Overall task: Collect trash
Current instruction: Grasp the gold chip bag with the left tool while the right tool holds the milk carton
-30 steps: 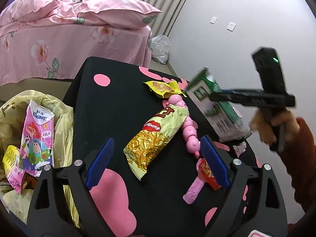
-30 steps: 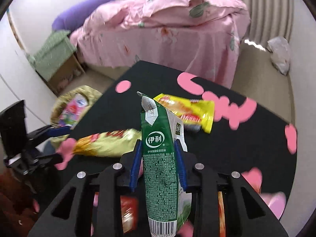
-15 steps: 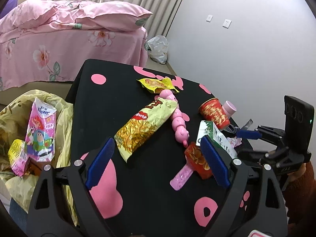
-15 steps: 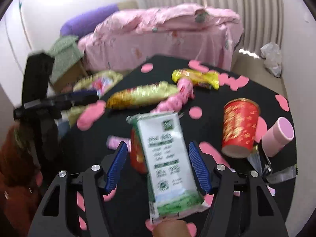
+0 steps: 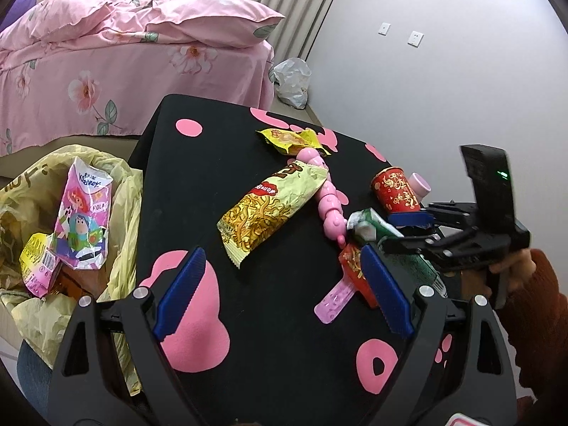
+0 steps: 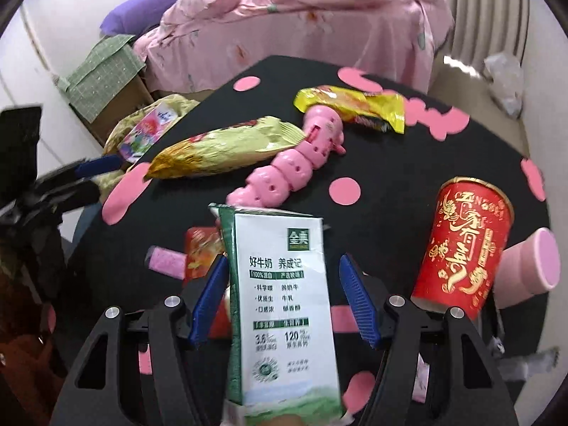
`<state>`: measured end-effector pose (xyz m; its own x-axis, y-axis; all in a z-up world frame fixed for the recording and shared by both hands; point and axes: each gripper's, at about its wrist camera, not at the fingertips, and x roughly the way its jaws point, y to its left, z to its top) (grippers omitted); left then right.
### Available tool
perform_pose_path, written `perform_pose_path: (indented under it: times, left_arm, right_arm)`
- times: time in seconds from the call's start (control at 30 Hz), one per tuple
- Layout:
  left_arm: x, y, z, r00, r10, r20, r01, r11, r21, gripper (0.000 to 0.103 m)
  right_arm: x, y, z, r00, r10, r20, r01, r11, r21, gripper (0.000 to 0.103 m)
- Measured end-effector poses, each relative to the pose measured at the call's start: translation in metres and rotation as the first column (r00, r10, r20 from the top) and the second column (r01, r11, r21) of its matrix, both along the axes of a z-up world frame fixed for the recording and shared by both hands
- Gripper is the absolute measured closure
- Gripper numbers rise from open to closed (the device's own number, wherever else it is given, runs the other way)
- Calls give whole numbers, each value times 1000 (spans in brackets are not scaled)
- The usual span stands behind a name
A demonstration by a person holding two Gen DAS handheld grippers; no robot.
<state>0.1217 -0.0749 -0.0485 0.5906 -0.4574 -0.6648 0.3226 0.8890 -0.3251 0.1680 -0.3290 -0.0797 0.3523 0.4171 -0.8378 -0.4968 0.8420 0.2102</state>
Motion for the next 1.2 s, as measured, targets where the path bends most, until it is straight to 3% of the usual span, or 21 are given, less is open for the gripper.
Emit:
perform_pose_path:
  times: [0.1,0.17,0.3,0.43,0.53,0.63,0.7,0.83,1.0,1.1,1.2]
  left_arm:
    - [2,0,-2,1000,-2,-8,2,1000,-1,18]
    - [2,-1,-4,1000,-8,-12,8,1000,-1,18]
    - [1,-6,-6,999,-28,-16,28,1000,2,18]
    - [7,-16,-6,999,-50,-8,50,999,16,18]
    - [16,-26,1,995,-92,25,91,995,39,18]
    - [35,-42,3,989,-139,51,131,982,137,18]
    - [47,-44,-2,991,-126,34,119,979,165,18]
    - [60,-44,-18,990,-114,-82,122,988,100,18]
    - [39,-59,-6,958,-269,-100,271,963,9,18]
    - [39,-64,10,966,-254,-46,256,964,68,18]
    - [67,-75,12,979,-198,-45,203,970,137,18]
  right_arm:
    - [11,2,-15,997,3,-76,-3,1000,-3,44]
    - [11,2,-16,997,-8,-71,9,1000,11,52]
    - [-10,-5,18,997,-36,64,31,997,76,53]
    - [-39,-14,48,975,-81,207,75,996,39,53]
    - [-55,-29,60,962,-126,244,110,991,76,53]
    - [-70,-42,61,945,-189,268,168,981,100,53]
    - [-78,-47,59,932,-220,288,196,974,109,53]
    - [-88,-57,44,923,-295,248,262,952,157,53]
    - [-90,-64,20,930,-326,171,298,940,169,53]
    - [-95,-64,14,929,-330,168,303,938,167,52]
    - [-100,-55,12,926,-320,203,298,946,131,52]
